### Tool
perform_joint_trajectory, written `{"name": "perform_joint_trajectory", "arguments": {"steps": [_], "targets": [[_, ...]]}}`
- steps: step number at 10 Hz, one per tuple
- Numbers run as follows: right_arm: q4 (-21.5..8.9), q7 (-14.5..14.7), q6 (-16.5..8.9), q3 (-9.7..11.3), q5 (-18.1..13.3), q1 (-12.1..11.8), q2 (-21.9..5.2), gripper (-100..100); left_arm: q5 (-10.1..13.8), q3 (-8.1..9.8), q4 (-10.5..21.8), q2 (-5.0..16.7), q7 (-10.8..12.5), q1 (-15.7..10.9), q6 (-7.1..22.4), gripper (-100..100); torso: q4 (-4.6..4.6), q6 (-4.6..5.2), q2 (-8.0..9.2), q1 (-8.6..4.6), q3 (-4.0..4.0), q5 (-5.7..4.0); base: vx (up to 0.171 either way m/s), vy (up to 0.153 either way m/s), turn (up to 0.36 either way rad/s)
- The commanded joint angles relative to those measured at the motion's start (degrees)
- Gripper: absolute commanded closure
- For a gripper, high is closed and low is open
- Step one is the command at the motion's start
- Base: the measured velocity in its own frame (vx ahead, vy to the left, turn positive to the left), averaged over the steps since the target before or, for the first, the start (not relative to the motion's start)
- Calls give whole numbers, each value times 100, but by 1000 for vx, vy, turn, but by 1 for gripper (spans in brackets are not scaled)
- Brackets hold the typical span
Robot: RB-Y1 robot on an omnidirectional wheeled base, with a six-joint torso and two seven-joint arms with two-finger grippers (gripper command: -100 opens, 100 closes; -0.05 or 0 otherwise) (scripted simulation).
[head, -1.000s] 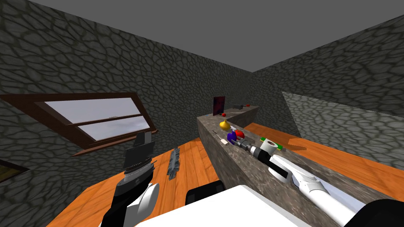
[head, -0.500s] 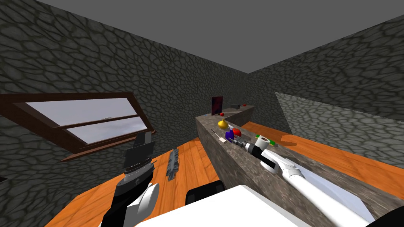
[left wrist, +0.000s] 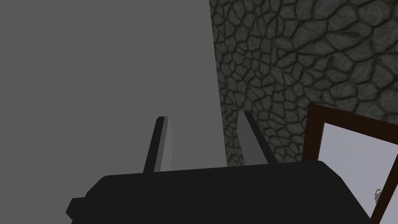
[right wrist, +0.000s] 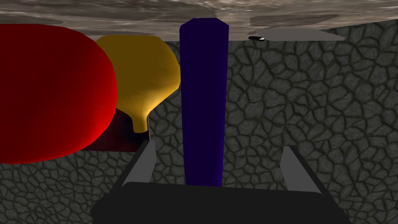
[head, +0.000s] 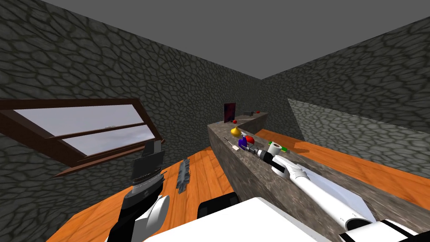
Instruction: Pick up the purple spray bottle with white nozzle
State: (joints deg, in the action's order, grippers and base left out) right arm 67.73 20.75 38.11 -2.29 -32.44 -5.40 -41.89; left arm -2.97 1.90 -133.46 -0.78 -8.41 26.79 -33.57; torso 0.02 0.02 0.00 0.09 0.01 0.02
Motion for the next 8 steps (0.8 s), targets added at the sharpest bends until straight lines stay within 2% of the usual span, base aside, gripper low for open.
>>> {"name": "perform_joint_trajectory", "arguments": {"steps": [1, 2, 4, 5, 6, 8], "targets": [[-213, 9, 16, 14, -6, 233, 12, -100, 0, 0, 0, 0, 0, 0, 0, 0, 0, 0, 0, 0, 0, 0, -3, -2, 18], [-400, -8, 190, 260, -96, 432, 14, -100, 0, 0, 0, 0, 0, 0, 0, 0, -2, 1, -6, -5, -4, -2, -38, 12, -181], [-768, -8, 190, 260, -96, 819, 14, -100, 0, 0, 0, 0, 0, 0, 0, 0, 1, 2, 6, 3, 3, 0, -34, 24, -51], [-842, -8, 190, 260, -96, 884, 14, -100, 0, 0, 0, 0, 0, 0, 0, 0, 0, 1, 0, 1, 0, 0, -4, 1, 13], [-1094, -25, 363, 506, -186, 1102, 16, -100, 0, 0, 0, 0, 0, 0, 0, 0, -2, 1, -6, -4, -3, -1, -35, 4, -219], [-1471, -25, 363, 506, -186, 1453, 16, -100, 0, 0, 0, 0, 0, 0, 0, 0, 1, 1, 7, 2, 3, -1, -39, 25, -35]]}}
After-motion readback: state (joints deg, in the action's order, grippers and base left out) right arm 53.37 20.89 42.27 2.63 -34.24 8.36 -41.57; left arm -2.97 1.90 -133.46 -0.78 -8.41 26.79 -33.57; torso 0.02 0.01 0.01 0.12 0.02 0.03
